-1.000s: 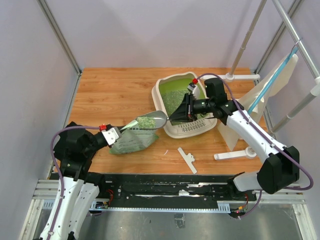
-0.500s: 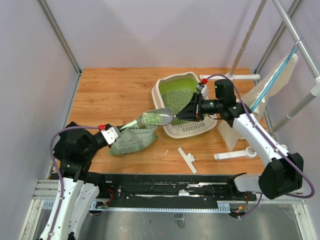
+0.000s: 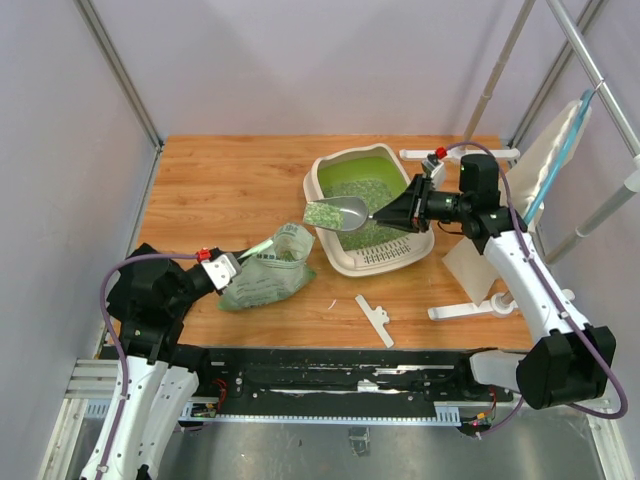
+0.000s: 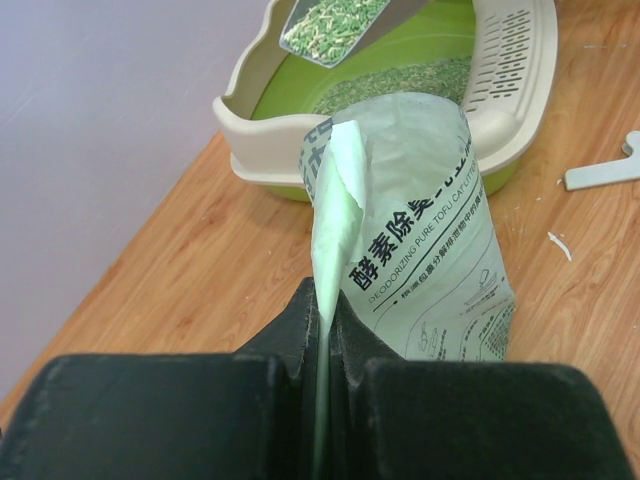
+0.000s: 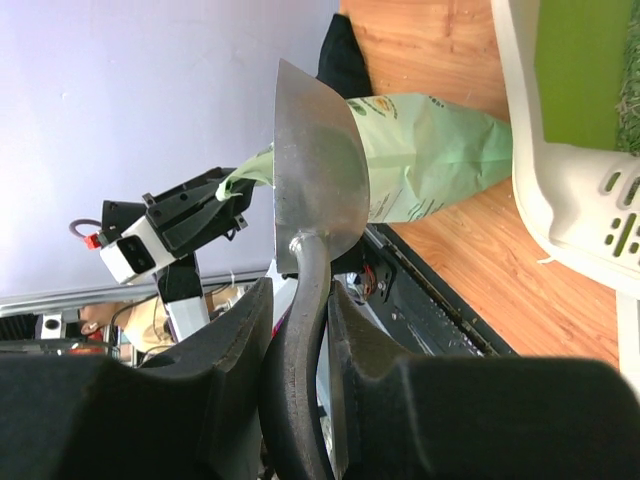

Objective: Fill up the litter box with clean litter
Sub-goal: Pour the cat litter into the litter box.

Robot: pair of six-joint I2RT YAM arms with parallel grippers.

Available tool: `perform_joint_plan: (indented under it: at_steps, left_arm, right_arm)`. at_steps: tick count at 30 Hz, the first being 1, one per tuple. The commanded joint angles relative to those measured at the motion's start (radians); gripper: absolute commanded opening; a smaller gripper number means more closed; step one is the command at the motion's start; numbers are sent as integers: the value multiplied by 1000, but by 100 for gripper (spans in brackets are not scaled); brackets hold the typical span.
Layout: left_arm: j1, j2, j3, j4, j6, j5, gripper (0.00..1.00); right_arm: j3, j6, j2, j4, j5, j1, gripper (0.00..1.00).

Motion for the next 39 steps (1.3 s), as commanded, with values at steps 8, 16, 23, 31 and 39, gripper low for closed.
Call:
perform_joint_plan:
  at_steps: [8, 16, 23, 31, 39]
  left_arm:
    - [5, -31, 27, 226, 16, 17, 0]
    - [6, -56, 22, 215, 8, 15, 1]
    - [6, -68, 16, 215, 0, 17, 0]
    - [6, -56, 20, 243, -14, 26, 0]
    - [6, -57, 36, 230, -11, 19, 1]
  right_arm:
    - [-24, 73, -21, 102, 126, -108, 1]
    - [-21, 70, 67, 139, 321, -123, 1]
    - [109, -68, 175, 13, 489, -100, 1]
    - [292, -174, 290, -90, 654, -5, 1]
    - [396, -205, 361, -101, 779, 43, 1]
